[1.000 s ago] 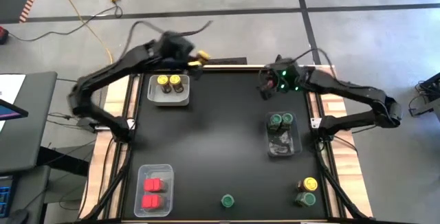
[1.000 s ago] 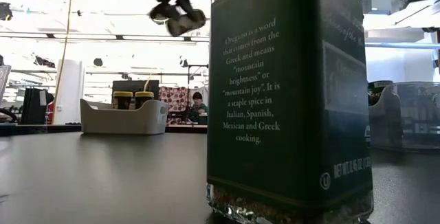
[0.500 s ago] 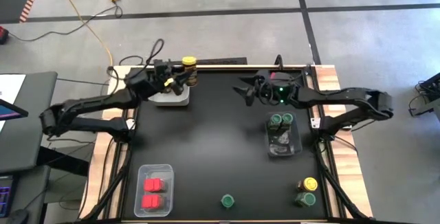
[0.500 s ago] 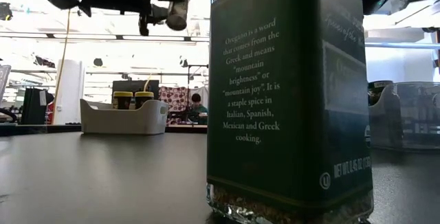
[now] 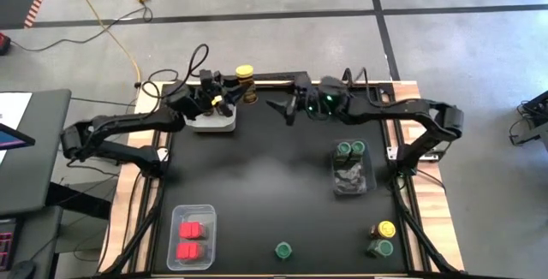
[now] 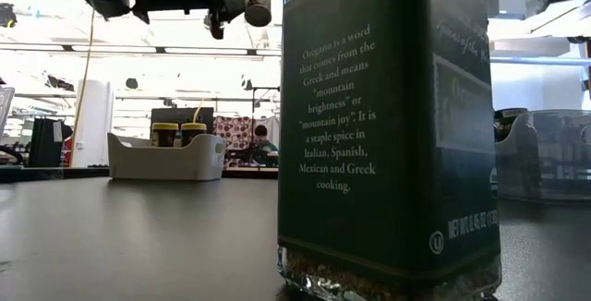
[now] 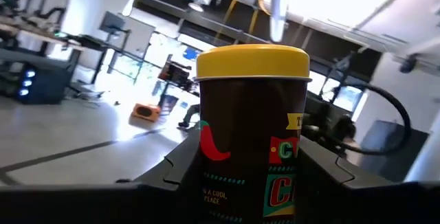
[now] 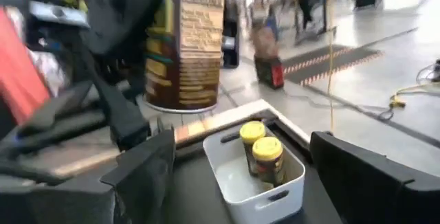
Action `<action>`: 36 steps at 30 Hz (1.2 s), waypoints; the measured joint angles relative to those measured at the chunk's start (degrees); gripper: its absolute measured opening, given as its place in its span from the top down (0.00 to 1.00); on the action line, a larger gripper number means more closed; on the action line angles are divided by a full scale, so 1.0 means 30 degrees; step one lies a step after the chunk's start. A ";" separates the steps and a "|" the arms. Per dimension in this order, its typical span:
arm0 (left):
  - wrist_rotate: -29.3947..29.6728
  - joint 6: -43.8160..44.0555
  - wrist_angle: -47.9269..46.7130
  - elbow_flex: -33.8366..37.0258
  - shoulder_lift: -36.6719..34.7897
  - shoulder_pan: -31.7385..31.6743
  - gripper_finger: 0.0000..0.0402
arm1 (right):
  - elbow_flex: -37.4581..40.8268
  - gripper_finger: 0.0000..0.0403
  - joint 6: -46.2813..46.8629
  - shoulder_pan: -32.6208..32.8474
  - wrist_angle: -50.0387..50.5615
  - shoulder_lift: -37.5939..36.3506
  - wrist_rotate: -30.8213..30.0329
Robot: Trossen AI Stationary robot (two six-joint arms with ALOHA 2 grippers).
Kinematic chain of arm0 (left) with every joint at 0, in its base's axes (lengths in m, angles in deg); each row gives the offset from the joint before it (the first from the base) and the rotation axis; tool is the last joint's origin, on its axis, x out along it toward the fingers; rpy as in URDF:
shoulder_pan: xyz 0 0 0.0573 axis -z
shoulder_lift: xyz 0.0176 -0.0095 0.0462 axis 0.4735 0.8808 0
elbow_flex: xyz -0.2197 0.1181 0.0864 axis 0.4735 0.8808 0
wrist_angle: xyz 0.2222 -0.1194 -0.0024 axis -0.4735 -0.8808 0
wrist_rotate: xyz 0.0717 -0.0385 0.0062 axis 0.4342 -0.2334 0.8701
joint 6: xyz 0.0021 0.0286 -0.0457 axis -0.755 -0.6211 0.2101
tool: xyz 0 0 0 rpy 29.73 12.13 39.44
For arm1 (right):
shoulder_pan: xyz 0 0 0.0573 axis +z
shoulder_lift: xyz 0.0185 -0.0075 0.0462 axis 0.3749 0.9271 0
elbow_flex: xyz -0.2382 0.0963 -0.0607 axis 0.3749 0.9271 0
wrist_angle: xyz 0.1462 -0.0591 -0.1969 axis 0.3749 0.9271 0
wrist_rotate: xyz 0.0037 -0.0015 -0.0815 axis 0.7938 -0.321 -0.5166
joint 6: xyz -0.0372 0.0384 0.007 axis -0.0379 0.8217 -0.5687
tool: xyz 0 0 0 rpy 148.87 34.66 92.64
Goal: Sort spices by type
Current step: Put the top yellow seasoning bottle into the gray bin
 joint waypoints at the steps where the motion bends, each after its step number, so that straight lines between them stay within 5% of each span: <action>1: -0.0143 -0.0112 0.0023 -0.0145 0.0064 0.0037 0.62 | -0.0780 0.10 -0.0200 -0.0157 0.0819 0.0267 0.0312; 8: -0.0764 -0.0655 0.0014 -0.0605 0.0097 0.0106 0.62 | -0.4187 0.10 -0.0259 -0.1173 0.2631 0.1741 0.4116; 15: -0.0869 -0.1571 -0.0037 -0.0743 0.0068 0.0092 0.62 | -0.5602 0.10 -0.0306 -0.1396 0.2997 0.2883 0.5891; 36: -0.0942 -0.1479 -0.0205 -0.0750 0.0118 0.0106 0.59 | -0.7472 0.10 0.0860 -0.1105 0.4070 0.3488 0.7174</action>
